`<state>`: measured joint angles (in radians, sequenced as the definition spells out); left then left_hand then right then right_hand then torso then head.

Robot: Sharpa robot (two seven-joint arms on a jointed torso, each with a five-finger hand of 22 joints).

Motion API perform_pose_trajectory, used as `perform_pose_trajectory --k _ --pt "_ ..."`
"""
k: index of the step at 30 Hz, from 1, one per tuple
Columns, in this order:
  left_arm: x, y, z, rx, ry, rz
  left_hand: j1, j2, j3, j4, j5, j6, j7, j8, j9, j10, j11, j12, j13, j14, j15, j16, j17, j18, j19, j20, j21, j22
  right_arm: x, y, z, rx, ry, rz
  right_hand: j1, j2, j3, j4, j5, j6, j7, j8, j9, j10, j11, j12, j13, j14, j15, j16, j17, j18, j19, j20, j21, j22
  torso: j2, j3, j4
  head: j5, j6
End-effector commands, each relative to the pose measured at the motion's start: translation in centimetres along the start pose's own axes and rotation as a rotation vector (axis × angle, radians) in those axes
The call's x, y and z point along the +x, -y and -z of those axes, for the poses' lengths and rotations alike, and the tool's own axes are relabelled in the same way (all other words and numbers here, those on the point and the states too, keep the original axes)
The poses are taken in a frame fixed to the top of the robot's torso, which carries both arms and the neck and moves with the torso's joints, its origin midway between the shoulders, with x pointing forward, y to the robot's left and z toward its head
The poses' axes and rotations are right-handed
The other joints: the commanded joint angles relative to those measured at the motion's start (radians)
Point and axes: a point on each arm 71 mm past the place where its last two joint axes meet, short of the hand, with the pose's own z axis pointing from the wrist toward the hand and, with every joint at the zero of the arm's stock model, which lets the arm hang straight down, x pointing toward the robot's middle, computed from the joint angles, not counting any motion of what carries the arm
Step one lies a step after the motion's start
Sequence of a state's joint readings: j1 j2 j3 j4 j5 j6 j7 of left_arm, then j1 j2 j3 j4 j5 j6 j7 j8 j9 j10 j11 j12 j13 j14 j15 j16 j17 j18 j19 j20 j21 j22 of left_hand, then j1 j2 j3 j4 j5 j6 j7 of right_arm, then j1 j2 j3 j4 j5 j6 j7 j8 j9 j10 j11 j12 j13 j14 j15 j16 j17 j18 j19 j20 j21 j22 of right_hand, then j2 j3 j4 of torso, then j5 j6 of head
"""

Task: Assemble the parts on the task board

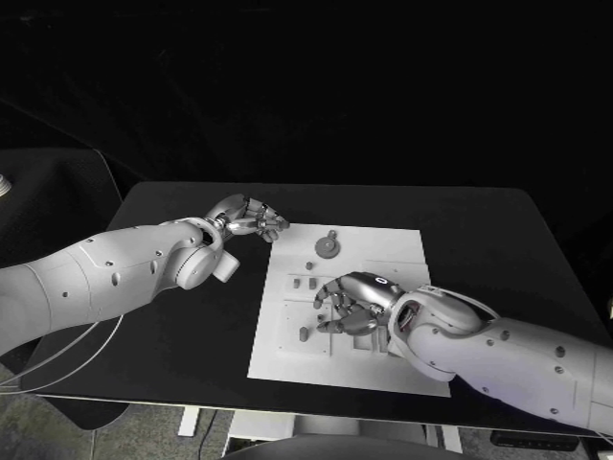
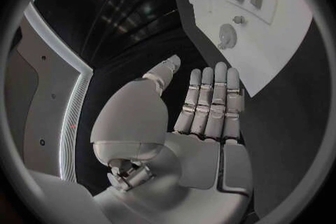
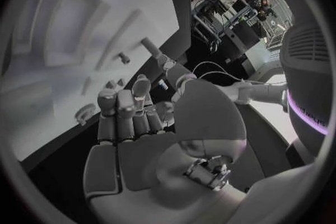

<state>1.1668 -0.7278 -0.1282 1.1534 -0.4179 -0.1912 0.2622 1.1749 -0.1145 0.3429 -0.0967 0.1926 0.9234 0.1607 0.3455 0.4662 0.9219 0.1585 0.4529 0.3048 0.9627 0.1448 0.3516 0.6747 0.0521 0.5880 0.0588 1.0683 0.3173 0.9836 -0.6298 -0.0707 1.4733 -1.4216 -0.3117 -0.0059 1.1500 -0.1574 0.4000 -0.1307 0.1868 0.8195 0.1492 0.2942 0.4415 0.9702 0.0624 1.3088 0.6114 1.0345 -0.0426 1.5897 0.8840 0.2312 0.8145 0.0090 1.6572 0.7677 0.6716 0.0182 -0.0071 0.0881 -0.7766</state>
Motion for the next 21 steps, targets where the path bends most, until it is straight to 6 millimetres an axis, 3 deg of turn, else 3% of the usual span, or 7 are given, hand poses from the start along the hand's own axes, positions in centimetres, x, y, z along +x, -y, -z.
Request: perform_pose_trajectory --k 1,5,11,12,14,15,21 --pt "-0.1 0.1 0.0 0.007 0.004 0.003 -0.003 0.003 -0.007 -0.001 -0.002 -0.001 -0.003 -0.002 0.001 -0.004 -0.002 -0.005 0.001 -0.005 -0.001 -0.007 -0.001 0.008 -0.006 0.000 -0.003 0.001 -2.8 1.7 0.8 0.074 0.057 -0.202 -0.004 0.001 -0.007 0.003 -0.002 -0.019 0.020 0.003 0.001 -0.003 0.000 0.005 0.001 -0.003 -0.002 0.002 0.002 0.020 0.000 -0.004 0.136 0.002 0.000 -0.0002 0.0004 -0.009 0.009" --pt "-0.2 0.0 0.1 0.005 0.009 0.001 -0.003 0.003 -0.007 -0.001 -0.002 -0.001 -0.003 -0.002 0.001 -0.004 -0.002 -0.005 0.001 -0.005 -0.001 -0.007 -0.002 0.008 -0.006 0.000 -0.003 0.002 -6.3 4.5 2.6 0.175 0.100 -0.298 -0.001 0.016 -0.007 0.009 -0.001 0.006 0.017 0.021 0.007 0.005 -0.002 0.014 0.004 0.005 -0.004 0.006 0.003 0.022 0.008 -0.006 0.142 0.006 -0.001 -0.0002 -0.0021 -0.019 0.020" --pt "-0.4 0.0 0.1 0.004 0.014 0.001 -0.003 0.003 -0.007 0.000 -0.002 0.000 -0.003 -0.001 0.001 -0.004 -0.002 -0.005 0.001 -0.004 -0.001 -0.007 -0.002 0.008 -0.006 0.000 -0.003 0.002 -9.4 7.8 5.3 0.293 0.049 -0.299 -0.010 0.036 -0.006 0.024 0.000 0.047 0.014 0.045 0.017 0.035 -0.011 0.029 0.005 0.032 -0.011 0.014 0.002 0.026 0.025 -0.007 0.153 0.017 0.000 0.0009 -0.0011 -0.031 0.034" --pt "-0.4 0.0 0.1 0.004 0.013 0.002 -0.003 0.003 -0.007 0.000 -0.002 0.000 -0.003 -0.001 0.001 -0.004 -0.002 -0.005 0.001 -0.004 -0.001 -0.007 -0.002 0.008 -0.006 0.000 -0.003 0.002 -9.7 8.4 5.8 0.320 0.030 -0.302 -0.016 0.043 -0.003 0.029 0.000 0.066 0.011 0.054 0.021 0.075 -0.025 0.042 0.005 0.069 -0.022 0.021 -0.001 0.031 0.052 -0.011 0.159 0.029 0.000 0.0006 -0.0002 -0.034 0.037" --pt "-0.3 0.0 0.2 0.004 0.012 0.002 -0.003 0.004 -0.007 0.000 -0.002 0.000 -0.003 -0.001 0.001 -0.004 -0.002 -0.005 0.002 -0.004 -0.001 -0.007 -0.002 0.008 -0.005 0.000 -0.003 0.002 -10.0 9.3 6.8 0.369 0.006 -0.297 -0.024 0.047 -0.002 0.034 0.000 0.095 0.009 0.068 0.028 0.100 -0.034 0.050 0.005 0.091 -0.029 0.025 -0.002 0.031 0.065 -0.013 0.159 0.037 0.000 0.0009 -0.0008 -0.039 0.038" --pt "-0.3 0.0 0.2 0.005 0.011 0.003 -0.003 0.004 -0.007 0.000 -0.002 0.000 -0.003 -0.001 0.001 -0.003 -0.002 -0.005 0.002 -0.004 -0.001 -0.007 -0.002 0.008 -0.005 0.000 -0.003 0.002 -10.0 9.7 7.4 0.396 -0.016 -0.281 -0.039 0.054 0.001 0.041 0.000 0.148 0.002 0.093 0.040 0.139 -0.048 0.062 0.004 0.123 -0.038 0.032 -0.004 0.031 0.083 -0.016 0.159 0.047 0.001 0.0010 -0.0010 -0.043 0.039" --pt "-0.2 0.0 0.2 0.006 0.009 0.003 -0.006 0.008 -0.007 0.003 -0.002 0.000 -0.003 -0.001 0.001 0.006 -0.003 -0.003 0.004 0.002 -0.002 -0.007 -0.001 0.008 -0.002 0.000 -0.002 0.003 -9.7 10.5 9.3 0.501 -0.078 -0.227 -0.070 0.058 -0.001 0.054 0.000 0.198 -0.005 0.112 0.051 0.189 -0.066 0.077 0.004 0.168 -0.049 0.047 -0.001 0.031 0.107 -0.021 0.158 0.062 0.001 0.0025 -0.0007 -0.060 0.035"
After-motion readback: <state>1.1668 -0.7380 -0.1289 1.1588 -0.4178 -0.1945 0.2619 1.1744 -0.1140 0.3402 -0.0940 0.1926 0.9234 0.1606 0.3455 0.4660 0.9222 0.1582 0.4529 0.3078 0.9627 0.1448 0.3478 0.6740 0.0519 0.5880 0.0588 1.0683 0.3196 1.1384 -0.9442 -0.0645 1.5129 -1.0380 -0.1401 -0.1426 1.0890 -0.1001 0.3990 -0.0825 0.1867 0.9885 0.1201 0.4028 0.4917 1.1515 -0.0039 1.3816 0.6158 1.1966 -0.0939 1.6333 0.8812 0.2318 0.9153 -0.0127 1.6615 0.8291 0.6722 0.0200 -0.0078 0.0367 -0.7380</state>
